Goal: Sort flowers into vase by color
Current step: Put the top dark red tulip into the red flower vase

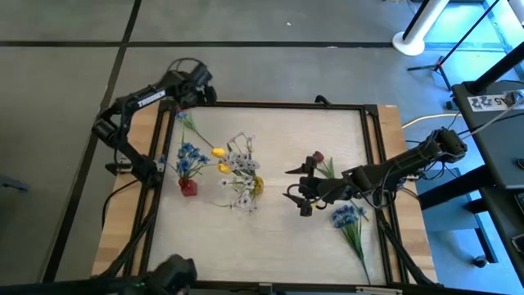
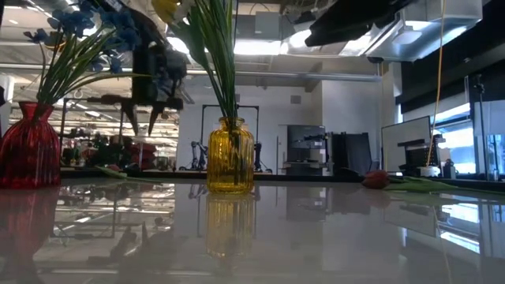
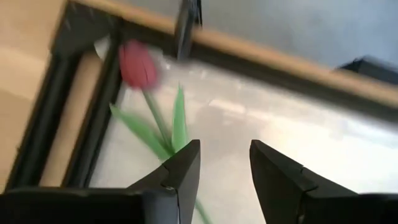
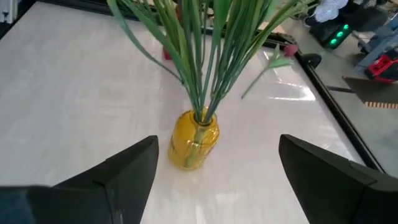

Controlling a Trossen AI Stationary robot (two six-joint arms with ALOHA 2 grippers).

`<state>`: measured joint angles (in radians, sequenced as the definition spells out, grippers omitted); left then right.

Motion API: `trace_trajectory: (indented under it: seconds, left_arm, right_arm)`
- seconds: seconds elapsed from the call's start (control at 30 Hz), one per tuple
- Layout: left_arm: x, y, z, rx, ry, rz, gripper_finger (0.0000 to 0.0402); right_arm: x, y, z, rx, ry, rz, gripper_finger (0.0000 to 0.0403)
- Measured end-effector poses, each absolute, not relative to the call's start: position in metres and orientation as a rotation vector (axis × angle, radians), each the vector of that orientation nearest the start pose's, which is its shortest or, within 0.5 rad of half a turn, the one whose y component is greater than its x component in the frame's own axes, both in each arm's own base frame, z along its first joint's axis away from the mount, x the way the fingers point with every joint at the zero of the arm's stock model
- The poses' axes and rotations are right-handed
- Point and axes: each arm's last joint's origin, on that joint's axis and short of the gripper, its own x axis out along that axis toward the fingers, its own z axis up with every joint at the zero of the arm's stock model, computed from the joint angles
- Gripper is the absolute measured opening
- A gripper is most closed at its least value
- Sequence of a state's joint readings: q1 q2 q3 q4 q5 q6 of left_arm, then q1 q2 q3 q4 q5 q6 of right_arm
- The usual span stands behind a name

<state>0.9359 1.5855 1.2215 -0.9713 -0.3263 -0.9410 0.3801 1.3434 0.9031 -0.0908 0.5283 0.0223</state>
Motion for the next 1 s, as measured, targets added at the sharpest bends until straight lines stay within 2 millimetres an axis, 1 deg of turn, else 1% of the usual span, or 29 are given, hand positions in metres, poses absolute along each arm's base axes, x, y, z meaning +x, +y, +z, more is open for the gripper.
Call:
trace_trajectory:
  seconds: [0.07,0.13,0.27,0.37,0.47,0.57,0.67,0.73,0.87,1.0]
  left_arm:
    - [0.174,0.235,0.229,-1.117,0.820,1.663,0.0136]
    - [0.176,0.225,0.216,-1.138,0.857,1.677,0.0136]
    - [0.170,0.209,0.190,-1.194,0.925,1.717,0.0136]
    - [0.168,0.208,0.175,-1.211,0.852,1.727,0.0136]
    - [0.166,0.210,0.157,-1.258,0.720,1.700,0.0136]
    - [0.159,0.210,0.142,-1.319,0.644,1.697,0.0136]
    - [0.153,0.208,0.137,-1.344,0.627,1.721,0.0136]
    - [0.153,0.207,0.136,-1.348,0.635,1.720,0.0136]
    - [0.159,0.205,0.139,-1.340,0.664,1.703,0.0136]
    - [0.169,0.198,0.146,-1.357,0.718,1.675,0.0136]
  right_arm:
    - [0.272,0.093,0.263,-0.212,0.483,-0.141,0.0331]
    - [0.272,0.094,0.262,-0.213,0.495,-0.127,0.0331]
    - [0.270,0.094,0.259,-0.197,0.529,-0.094,0.0331]
    - [0.270,0.095,0.258,-0.189,0.542,-0.073,0.0331]
    - [0.269,0.094,0.258,-0.186,0.548,-0.074,0.0331]
    - [0.269,0.094,0.258,-0.184,0.548,-0.074,0.0331]
    - [0.269,0.094,0.258,-0.186,0.548,-0.074,0.0331]
    - [0.269,0.094,0.258,-0.196,0.549,-0.071,0.0331]
    - [0.269,0.094,0.257,-0.219,0.550,-0.066,0.0331]
    - [0.269,0.094,0.257,-0.223,0.557,-0.067,0.0331]
